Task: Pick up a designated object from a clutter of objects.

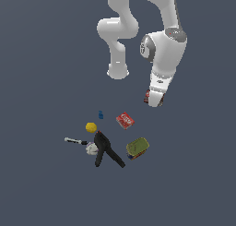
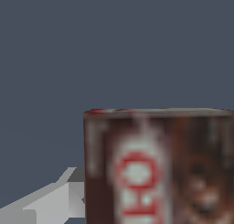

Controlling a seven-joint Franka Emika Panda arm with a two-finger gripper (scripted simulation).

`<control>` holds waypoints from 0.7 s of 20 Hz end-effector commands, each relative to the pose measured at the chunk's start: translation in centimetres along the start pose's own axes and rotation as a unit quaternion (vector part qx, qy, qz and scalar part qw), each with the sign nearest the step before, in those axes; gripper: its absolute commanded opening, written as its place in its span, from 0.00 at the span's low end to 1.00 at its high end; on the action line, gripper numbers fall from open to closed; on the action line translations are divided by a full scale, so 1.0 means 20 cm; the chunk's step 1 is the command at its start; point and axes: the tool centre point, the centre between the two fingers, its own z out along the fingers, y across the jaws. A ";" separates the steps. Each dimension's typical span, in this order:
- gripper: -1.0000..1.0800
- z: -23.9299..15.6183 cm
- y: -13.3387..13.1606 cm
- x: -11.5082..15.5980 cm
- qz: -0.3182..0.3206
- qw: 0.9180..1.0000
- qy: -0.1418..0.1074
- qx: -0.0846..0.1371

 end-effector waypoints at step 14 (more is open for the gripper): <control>0.00 -0.70 -0.02 -0.21 -0.001 1.000 0.003 0.002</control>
